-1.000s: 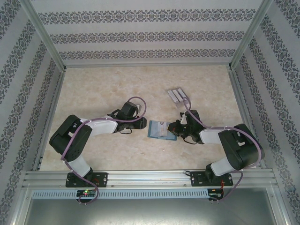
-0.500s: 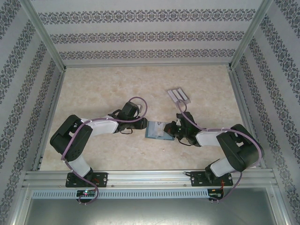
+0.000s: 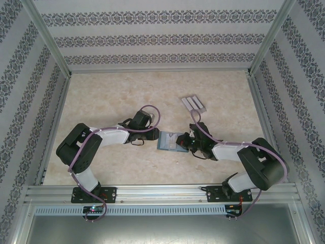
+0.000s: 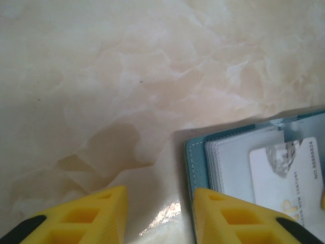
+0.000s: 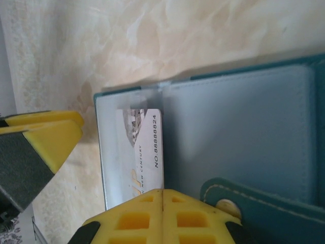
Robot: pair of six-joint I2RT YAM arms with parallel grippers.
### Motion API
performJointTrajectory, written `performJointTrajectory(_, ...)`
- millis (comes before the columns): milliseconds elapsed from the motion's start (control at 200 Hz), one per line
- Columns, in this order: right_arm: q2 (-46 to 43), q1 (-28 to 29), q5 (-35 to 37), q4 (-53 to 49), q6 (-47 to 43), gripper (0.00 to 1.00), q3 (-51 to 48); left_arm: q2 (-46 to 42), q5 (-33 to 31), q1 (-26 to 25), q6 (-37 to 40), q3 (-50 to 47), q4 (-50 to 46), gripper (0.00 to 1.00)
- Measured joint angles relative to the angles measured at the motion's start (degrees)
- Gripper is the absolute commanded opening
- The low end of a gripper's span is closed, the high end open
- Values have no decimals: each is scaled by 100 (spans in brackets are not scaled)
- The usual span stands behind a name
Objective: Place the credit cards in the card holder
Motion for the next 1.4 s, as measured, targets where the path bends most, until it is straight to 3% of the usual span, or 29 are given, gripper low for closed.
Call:
performJointTrajectory(545,518,404,568,72,461,0,411,107,131,-4,-149,4,2,24)
performJointTrajectory(1399,846,466,879,-15,431,0,811,275,168,-4,-245,232,-149,19)
